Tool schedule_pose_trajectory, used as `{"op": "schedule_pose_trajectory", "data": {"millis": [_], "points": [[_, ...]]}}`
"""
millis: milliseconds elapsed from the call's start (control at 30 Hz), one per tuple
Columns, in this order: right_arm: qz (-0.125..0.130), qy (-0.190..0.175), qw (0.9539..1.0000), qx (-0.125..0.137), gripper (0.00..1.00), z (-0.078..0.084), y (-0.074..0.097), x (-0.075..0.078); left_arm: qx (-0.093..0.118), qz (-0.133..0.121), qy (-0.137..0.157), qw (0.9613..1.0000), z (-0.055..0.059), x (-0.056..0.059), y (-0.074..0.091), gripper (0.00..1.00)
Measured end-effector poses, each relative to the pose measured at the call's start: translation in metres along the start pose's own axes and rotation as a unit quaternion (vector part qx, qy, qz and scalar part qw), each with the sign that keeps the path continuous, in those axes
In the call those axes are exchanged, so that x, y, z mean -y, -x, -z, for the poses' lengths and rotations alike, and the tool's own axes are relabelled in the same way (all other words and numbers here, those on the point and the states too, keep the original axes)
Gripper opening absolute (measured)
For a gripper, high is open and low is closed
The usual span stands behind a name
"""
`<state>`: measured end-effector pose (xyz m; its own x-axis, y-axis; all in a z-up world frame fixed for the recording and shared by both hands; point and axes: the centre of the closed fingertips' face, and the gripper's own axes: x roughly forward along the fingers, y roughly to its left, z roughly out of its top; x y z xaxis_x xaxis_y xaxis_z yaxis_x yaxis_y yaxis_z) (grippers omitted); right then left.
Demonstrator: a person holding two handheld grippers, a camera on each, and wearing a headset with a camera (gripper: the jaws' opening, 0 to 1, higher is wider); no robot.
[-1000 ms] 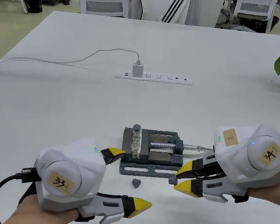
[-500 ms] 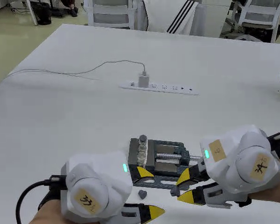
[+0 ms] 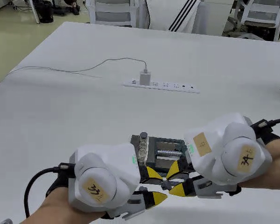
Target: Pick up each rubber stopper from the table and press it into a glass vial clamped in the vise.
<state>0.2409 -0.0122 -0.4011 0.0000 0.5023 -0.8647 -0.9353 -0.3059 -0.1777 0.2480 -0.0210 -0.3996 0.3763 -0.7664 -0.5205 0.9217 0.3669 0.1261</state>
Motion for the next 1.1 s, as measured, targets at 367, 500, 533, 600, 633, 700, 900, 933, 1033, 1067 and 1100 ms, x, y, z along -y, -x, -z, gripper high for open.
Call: {"op": "schedule_pose_trajectory", "data": {"millis": [367,500,533,600,633,700,900,933,1033,1067,1100], "points": [[-0.012,0.015,0.9998,-0.005,0.07,-0.002,-0.001,-0.006,-0.001,0.007,-0.001,1.0000,0.000,0.004,-0.003,0.06],[-0.013,0.016,0.9998,-0.004,0.07,-0.001,0.000,-0.006,0.003,0.006,0.001,1.0000,-0.001,0.004,-0.003,0.05],[-0.014,0.012,0.9998,-0.002,0.07,-0.001,0.001,-0.006,0.004,0.005,0.001,1.0000,-0.001,0.004,-0.003,0.05],[-0.016,0.007,0.9998,0.003,0.07,-0.001,0.002,-0.006,0.008,0.005,0.004,0.9999,-0.002,0.005,-0.003,0.05],[-0.017,0.006,0.9998,0.005,0.08,-0.001,0.002,-0.007,0.010,0.005,0.006,0.9999,-0.002,0.005,-0.002,0.05],[-0.019,0.001,0.9998,0.010,0.08,-0.001,0.003,-0.007,0.013,0.005,0.008,0.9999,-0.002,0.006,-0.002,0.05],[-0.026,-0.038,0.9979,0.046,0.10,-0.004,0.006,-0.006,0.018,0.002,0.012,0.9998,-0.002,0.006,-0.001,0.04],[-0.028,-0.052,0.9969,0.053,0.12,-0.006,0.008,-0.005,0.019,0.002,0.013,0.9997,-0.002,0.006,0.000,0.04],[-0.029,-0.060,0.9959,0.061,0.13,-0.006,0.012,-0.003,0.022,0.002,0.012,0.9997,-0.002,0.007,0.001,0.04],[-0.029,-0.064,0.9956,0.063,0.13,-0.006,0.012,-0.003,0.023,0.002,0.012,0.9997,-0.002,0.007,0.001,0.04],[-0.030,-0.068,0.9951,0.065,0.13,-0.006,0.013,-0.003,0.025,0.001,0.013,0.9996,-0.003,0.007,0.001,0.04]]}}
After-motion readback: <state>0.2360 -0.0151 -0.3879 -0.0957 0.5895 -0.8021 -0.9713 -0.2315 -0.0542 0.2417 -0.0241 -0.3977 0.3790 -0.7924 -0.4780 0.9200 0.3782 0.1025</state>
